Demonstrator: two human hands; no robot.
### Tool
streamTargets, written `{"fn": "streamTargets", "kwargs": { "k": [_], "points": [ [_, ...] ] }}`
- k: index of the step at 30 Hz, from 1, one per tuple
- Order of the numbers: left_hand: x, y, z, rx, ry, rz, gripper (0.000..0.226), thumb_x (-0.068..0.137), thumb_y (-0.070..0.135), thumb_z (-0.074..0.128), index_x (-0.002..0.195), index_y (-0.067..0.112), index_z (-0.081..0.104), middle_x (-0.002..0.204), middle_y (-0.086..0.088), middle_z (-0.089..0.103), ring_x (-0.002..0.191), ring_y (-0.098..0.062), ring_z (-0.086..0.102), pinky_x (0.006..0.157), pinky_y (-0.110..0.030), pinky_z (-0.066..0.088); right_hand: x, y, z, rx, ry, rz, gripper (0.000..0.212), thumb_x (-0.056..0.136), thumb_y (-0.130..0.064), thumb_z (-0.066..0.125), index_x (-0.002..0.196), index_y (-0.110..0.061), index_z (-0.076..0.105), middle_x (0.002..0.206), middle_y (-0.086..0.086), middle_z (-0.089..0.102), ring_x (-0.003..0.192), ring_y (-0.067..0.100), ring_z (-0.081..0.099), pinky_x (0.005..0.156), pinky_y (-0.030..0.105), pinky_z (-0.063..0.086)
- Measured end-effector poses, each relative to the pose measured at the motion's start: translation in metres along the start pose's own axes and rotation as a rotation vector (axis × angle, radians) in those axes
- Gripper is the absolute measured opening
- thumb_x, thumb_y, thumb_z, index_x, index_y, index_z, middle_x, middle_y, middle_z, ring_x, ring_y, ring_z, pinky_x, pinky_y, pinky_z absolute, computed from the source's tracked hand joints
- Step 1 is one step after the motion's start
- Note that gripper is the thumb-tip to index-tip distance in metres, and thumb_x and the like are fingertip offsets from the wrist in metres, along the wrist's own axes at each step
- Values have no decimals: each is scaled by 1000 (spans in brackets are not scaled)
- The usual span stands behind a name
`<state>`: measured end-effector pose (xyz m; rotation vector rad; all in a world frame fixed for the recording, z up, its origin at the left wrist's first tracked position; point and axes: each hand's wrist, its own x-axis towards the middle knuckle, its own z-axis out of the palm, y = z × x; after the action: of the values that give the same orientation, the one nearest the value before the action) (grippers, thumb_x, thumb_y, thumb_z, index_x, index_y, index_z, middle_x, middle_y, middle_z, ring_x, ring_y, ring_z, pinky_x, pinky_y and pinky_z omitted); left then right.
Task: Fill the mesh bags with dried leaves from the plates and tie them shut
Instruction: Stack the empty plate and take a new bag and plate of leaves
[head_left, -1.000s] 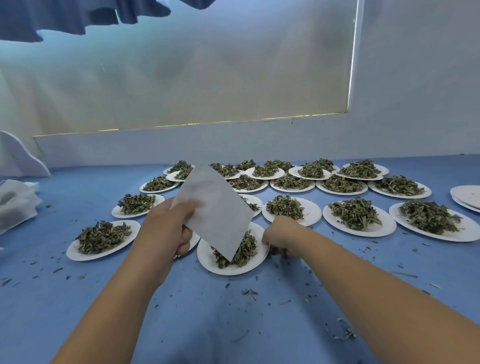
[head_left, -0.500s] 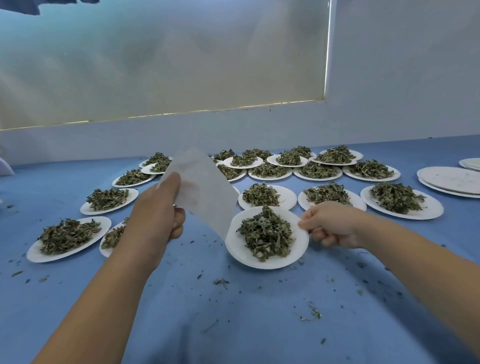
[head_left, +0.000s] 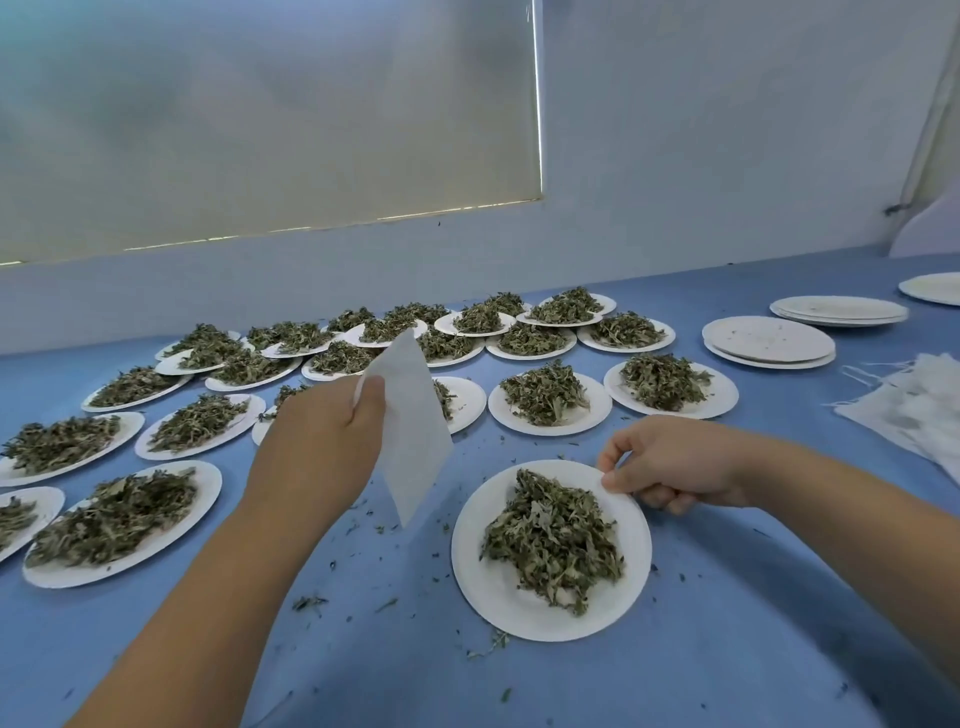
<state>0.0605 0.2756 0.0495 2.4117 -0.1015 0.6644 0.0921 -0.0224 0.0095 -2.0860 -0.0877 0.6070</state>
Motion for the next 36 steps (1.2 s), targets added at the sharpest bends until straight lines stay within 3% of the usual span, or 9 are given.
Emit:
{"fn": "streamTargets", "kwargs": {
  "k": [7,11,14,17,20,22,25,30,36],
  "points": [
    [6,-2,7,302,22,123,43,101,35,30,63,15,38,63,-1,44,57,-18,43,51,-32,28,-2,-1,-2,-183,73,-17,10,88,-24,68,94,-17,66,63,1,59,46,10,44,41,20,35],
    [11,-1,9,471,45,205,46,94,43,18,74,15,49,73,3,47,63,-21,50,52,-31,36,3,-11,3,-207,197,-112,11,86,-29,69,91,-21,64,78,7,57,50,15,42,44,23,35],
    [13,0,18,629,-2,264,30,99,37,28,87,20,49,84,7,43,65,-20,50,52,-29,31,11,-25,12,-179,290,-273,17,85,-34,70,98,-27,62,86,-2,57,49,8,48,46,22,39],
    [13,2,29,658,-15,316,30,99,37,31,88,19,53,82,6,41,60,-22,47,50,-27,26,20,-39,20,-122,330,-398,28,85,-36,70,111,-33,59,100,-9,60,47,-6,53,46,12,42],
    [13,2,37,664,-49,328,21,99,34,39,90,22,53,80,7,34,60,-21,42,48,-28,21,29,-46,27,-94,341,-478,40,86,-34,69,123,-40,53,114,-17,57,59,-3,59,50,10,43],
    [10,0,42,649,-81,344,17,98,35,41,89,24,51,81,7,36,62,-20,43,47,-28,20,35,-45,33,-57,334,-550,44,86,-29,69,125,-42,53,118,-20,57,57,-3,55,53,11,43],
    [9,-5,50,604,-142,388,20,99,38,38,92,27,53,92,6,49,74,-20,53,52,-28,28,43,-38,41,-6,347,-608,39,87,-23,70,119,-43,59,115,-22,60,53,-3,46,58,16,45],
    [24,-6,61,498,-209,424,30,99,40,37,95,26,62,97,7,56,82,-16,54,60,-29,40,47,-30,46,50,430,-653,14,87,-15,70,92,-28,71,77,-30,61,48,3,40,50,13,40],
    [17,-13,67,315,-188,425,29,95,40,50,81,20,65,79,6,56,70,-16,52,58,-33,44,47,-25,50,36,422,-626,10,89,-22,66,85,-31,68,67,-28,60,49,7,56,53,24,49]
  ]
}}
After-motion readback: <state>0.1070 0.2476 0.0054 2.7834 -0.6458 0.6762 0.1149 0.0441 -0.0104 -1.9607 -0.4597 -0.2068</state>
